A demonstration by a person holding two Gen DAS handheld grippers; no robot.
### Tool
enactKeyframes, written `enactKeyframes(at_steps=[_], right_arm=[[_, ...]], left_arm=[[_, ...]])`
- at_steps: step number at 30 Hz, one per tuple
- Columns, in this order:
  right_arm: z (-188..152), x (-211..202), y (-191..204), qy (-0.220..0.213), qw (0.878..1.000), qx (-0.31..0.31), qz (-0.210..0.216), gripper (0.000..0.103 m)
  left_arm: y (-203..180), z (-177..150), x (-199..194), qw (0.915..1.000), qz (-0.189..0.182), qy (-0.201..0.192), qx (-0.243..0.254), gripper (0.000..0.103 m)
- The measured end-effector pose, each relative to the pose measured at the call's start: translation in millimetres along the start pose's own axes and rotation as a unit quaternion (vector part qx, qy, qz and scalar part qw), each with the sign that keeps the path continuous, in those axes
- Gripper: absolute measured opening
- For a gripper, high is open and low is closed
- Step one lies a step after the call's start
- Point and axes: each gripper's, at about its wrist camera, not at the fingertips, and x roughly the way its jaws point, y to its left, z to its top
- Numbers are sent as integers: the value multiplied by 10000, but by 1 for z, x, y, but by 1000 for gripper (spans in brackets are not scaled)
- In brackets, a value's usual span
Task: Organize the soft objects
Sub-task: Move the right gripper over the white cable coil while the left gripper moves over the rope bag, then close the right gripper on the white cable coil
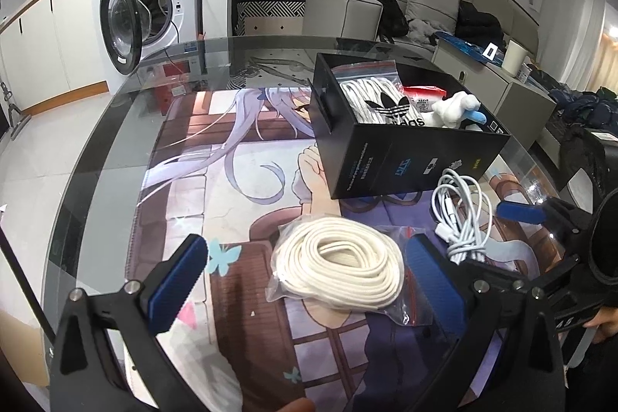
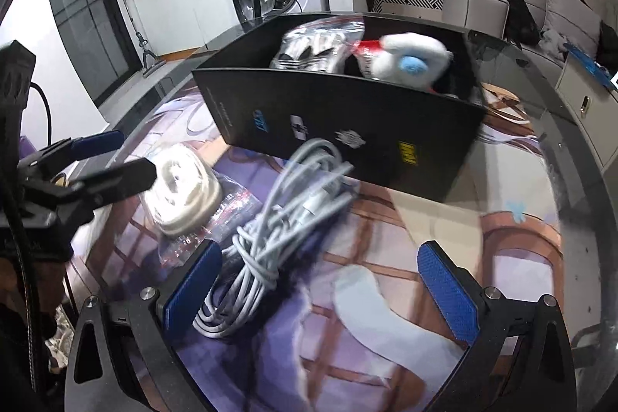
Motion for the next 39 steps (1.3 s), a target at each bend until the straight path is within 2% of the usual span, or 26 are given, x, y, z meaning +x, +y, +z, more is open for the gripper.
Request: enactKeyframes(at_steps=[3,7,10,13,18,25,31,34,37,39], right_arm=[[0,-6,-11,31,9998,-71,-197,103],[3,-14,-18,-70,9999,-44,-100,103],[5,-13,-9,-211,9998,1,-54,103],[7,-2,5,-138,9998,25,-145,103],[2,9,17,90,9982,-363,-476,103],[0,8,-8,190,9986,-220,-432,103],[-1,11,-5,72,9987,-382,-324,102],[-2,12,4,-33,9986,-465,-258,97],[0,10,9,-113,9982,-559,-190,77],[-1,7,12,-119,9978,-633,-138,71]], left_arm=[[0,0,1,10000,8,27,-4,103],[0,0,2,10000,-7,27,-3,103],[-1,0,2,10000,-11,38,6,103],[-1,0,2,10000,-14,29,15,103],[-1,0,2,10000,-19,40,0,103],[-1,-1,3,10000,-49,78,31,103],[-4,-1,5,9999,-62,121,65,103],[-5,-2,6,9998,-62,153,96,103],[-6,-2,6,9998,-69,155,107,103],[-6,-2,5,9998,-71,144,111,103]])
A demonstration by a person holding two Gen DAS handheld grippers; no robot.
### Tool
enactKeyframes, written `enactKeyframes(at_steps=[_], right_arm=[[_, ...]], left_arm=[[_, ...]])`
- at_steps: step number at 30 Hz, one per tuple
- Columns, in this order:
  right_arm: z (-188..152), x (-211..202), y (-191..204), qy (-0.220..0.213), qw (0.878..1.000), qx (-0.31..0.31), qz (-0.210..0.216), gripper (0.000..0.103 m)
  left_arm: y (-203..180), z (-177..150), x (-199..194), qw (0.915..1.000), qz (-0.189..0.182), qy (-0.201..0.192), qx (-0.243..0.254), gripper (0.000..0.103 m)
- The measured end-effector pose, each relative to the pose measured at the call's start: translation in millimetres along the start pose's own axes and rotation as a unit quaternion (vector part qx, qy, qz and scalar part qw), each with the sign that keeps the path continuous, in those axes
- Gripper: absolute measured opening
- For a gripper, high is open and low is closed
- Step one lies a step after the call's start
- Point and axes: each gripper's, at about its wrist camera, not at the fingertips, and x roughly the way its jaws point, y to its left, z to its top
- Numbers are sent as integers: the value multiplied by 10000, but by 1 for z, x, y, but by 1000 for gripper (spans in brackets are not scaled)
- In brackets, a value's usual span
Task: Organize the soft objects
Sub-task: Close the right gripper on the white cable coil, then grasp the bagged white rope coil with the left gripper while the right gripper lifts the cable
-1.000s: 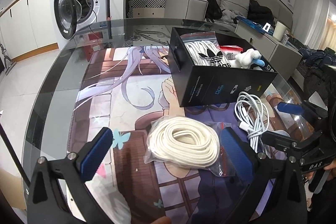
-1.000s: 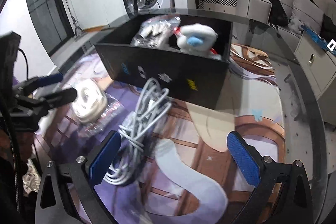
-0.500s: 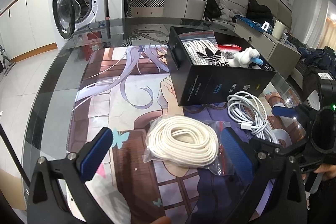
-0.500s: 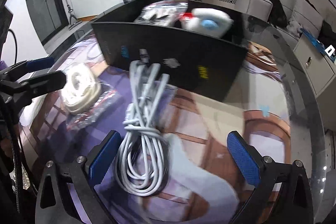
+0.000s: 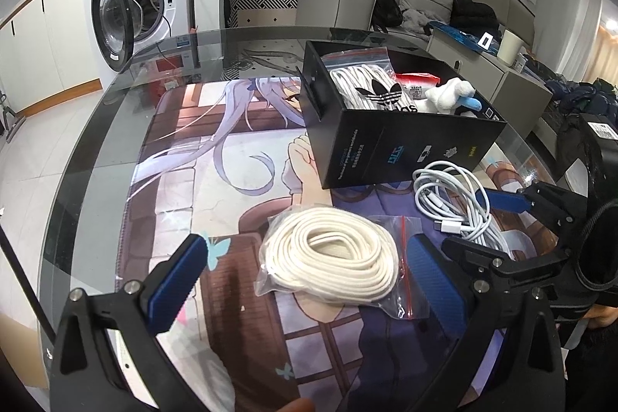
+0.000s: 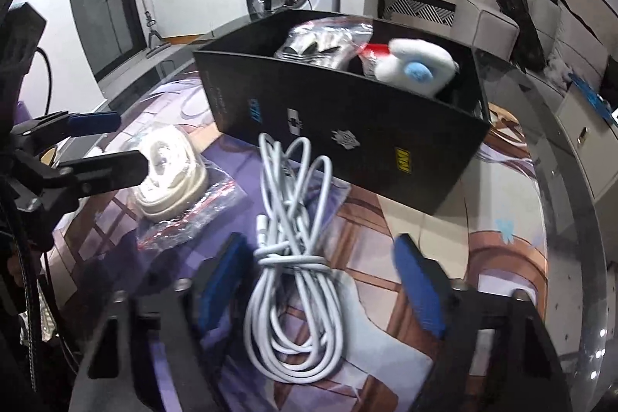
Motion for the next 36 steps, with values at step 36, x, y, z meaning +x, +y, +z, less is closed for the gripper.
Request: enactKeyframes(at_steps=[36], right_arm=[[-13,-56,-8,-519,9983,-101,242,35]], left_arm=[[-19,-5,10,9983,-13,340,471,103]])
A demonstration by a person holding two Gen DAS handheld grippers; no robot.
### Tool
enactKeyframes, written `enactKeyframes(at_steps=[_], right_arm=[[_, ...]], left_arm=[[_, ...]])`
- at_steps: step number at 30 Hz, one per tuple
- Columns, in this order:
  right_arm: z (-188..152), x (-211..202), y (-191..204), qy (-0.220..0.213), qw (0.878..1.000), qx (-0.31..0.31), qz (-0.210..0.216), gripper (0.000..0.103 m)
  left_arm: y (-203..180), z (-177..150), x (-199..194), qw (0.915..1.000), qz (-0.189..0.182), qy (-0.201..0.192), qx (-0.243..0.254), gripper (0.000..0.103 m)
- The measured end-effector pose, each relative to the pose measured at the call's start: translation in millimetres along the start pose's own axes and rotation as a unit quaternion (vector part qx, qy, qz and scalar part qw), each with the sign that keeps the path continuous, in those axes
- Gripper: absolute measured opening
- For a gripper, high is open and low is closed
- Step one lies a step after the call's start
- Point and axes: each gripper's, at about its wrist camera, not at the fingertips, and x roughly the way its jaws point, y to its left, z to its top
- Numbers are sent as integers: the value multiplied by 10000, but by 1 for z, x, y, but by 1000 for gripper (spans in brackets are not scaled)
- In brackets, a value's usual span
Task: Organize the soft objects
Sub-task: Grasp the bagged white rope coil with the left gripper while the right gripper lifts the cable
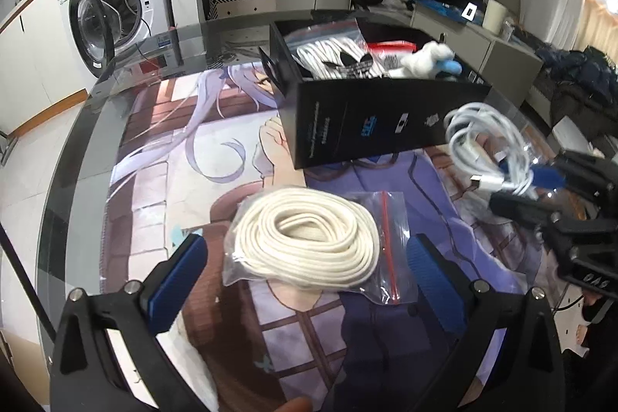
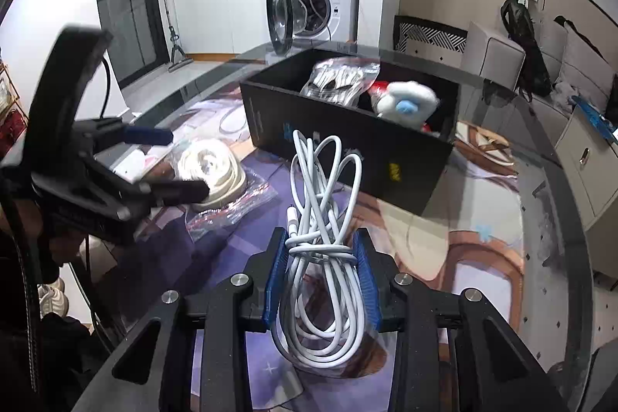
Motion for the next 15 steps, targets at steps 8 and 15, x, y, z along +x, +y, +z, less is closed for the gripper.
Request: enactKeyframes(at_steps=[8,15], right_arm=[[0,-3,-7,-28,10000,70,-23,35],[1,-3,-11,-52,9999,113,-55,35]], left_arm=[[-14,-1,19,9993,129,317,177,103],[-16,-3,22,9991,172,351,192,103]])
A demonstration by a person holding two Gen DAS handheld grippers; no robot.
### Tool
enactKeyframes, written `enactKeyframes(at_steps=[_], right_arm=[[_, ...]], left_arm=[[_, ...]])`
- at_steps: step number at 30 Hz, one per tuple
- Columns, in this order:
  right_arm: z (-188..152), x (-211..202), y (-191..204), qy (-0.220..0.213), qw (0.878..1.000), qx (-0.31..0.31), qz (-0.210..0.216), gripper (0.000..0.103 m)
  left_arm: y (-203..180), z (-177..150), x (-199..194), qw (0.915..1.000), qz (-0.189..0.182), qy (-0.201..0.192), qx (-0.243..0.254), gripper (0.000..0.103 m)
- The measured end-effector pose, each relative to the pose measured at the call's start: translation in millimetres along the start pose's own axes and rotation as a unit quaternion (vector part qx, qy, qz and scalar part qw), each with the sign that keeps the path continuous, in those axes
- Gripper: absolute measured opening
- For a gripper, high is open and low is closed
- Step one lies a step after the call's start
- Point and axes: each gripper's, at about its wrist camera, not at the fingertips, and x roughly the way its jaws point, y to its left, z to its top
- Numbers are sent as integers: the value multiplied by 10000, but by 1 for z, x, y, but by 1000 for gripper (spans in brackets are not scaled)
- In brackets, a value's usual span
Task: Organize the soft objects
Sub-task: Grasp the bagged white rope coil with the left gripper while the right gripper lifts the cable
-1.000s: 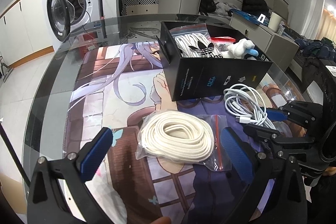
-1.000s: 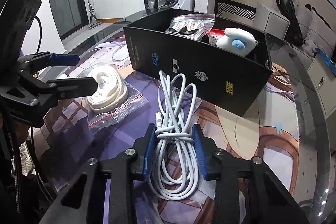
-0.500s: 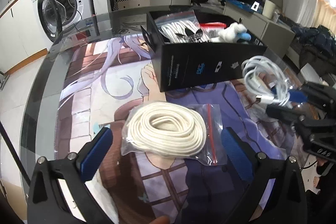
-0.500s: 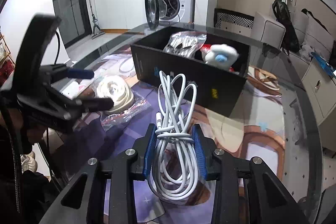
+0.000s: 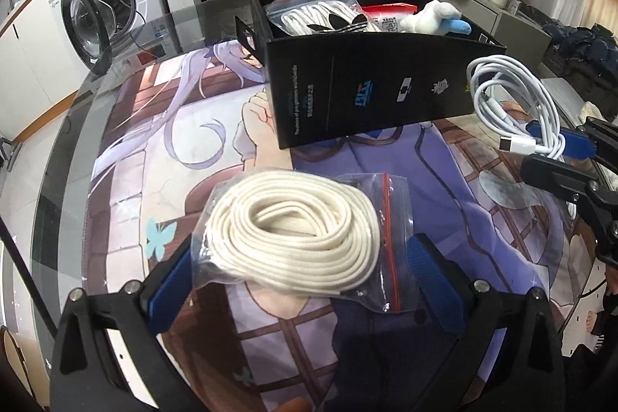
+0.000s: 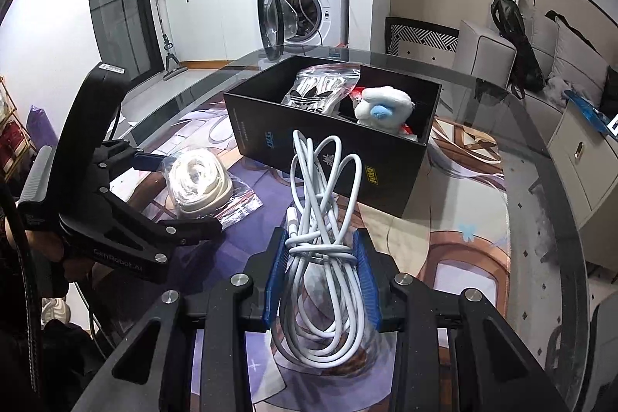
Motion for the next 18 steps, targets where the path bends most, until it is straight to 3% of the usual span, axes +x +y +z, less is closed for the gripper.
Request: enactKeyframes(at_steps=[5,13,18], right_arm=[[0,-1,0,-27,10000,3,-9,35],[1,-5,1,-77,10000,5,-6,35],[2,-8,-1,-114,9999,15,-11,35]], left_arm=[[1,0,0,10000,-18,-45,-21,100],[2,0,-7,9996,-107,-222,139,71],[-1,-1,-10,9993,-184,-276,194,62]])
